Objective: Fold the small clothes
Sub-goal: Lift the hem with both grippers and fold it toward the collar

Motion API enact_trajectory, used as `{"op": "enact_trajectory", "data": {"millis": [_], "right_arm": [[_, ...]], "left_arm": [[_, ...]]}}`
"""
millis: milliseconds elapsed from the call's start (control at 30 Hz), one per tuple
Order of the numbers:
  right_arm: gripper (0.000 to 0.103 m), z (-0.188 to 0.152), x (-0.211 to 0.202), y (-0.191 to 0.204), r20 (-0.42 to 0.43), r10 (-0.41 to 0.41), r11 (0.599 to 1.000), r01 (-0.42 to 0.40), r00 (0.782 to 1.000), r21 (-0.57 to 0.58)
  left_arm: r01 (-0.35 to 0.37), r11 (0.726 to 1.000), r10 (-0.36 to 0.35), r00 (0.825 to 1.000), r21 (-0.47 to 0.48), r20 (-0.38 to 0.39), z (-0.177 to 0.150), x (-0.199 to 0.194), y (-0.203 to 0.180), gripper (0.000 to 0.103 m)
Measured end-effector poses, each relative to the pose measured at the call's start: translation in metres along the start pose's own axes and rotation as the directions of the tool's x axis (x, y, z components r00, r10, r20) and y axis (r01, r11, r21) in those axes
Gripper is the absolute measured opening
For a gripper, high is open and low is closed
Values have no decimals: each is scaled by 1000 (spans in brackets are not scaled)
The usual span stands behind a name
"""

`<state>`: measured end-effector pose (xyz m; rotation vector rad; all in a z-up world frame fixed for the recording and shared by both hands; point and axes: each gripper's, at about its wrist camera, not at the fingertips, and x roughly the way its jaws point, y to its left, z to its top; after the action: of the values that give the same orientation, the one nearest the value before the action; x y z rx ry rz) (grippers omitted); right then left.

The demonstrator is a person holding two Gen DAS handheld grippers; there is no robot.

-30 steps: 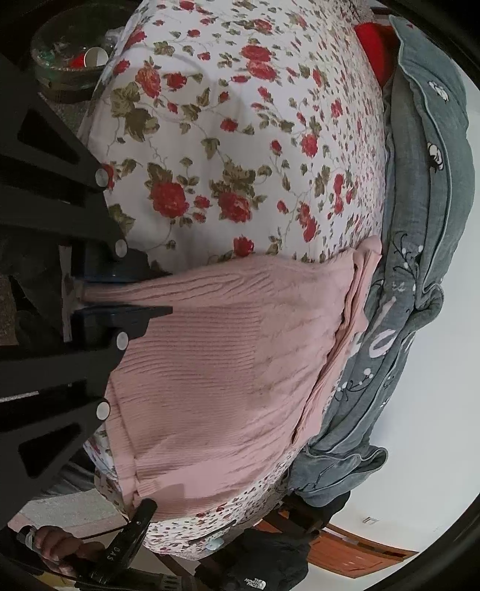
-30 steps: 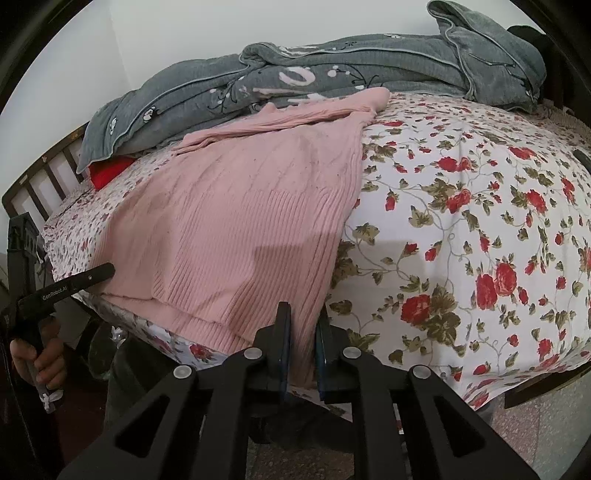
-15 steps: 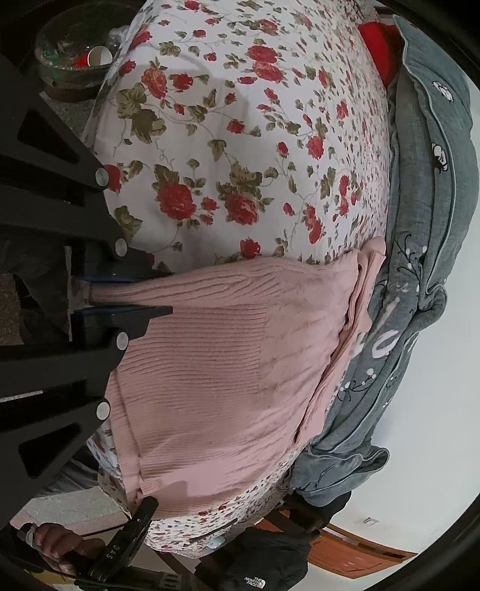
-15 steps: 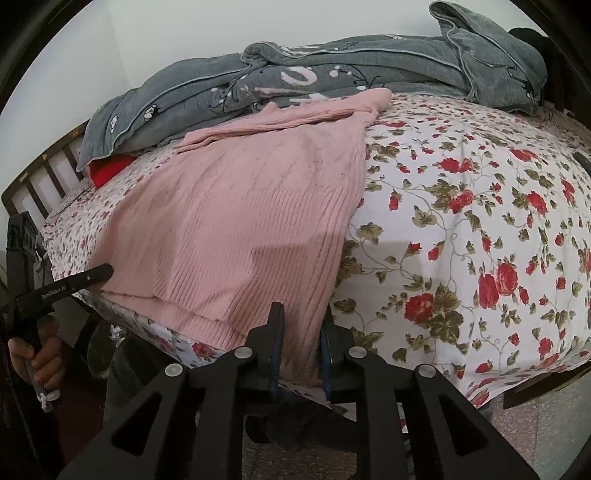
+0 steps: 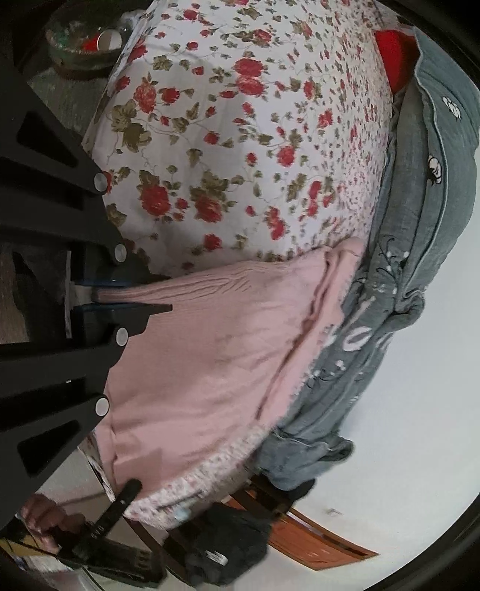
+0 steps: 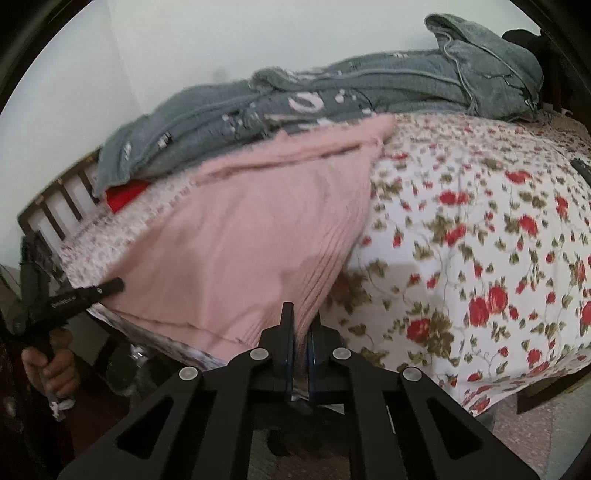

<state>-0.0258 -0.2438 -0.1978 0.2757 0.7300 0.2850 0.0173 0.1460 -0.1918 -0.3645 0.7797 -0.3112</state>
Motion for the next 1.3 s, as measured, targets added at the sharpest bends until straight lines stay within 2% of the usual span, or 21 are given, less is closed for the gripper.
{"op": "enact_trajectory", "data": {"millis": [367, 667, 933, 1300], "right_arm": [[5, 52, -25, -1, 80, 85, 993, -92, 993, 79], [5, 103, -26, 1, 131, 109, 991, -118, 985, 63], [5, 162, -5, -8, 159, 114, 988, -128, 981, 82], [5, 231, 47, -29, 173, 116, 981, -140, 978, 131]], "left_arm": [[22, 999, -25, 996, 33, 89, 44, -29, -27, 6], [31, 999, -35, 988, 32, 150, 89, -34, -37, 6], [32, 999, -36, 983, 24, 178, 146, -7, -43, 6], [4, 1000, -3, 985, -3, 170, 214, 55, -41, 6]]}}
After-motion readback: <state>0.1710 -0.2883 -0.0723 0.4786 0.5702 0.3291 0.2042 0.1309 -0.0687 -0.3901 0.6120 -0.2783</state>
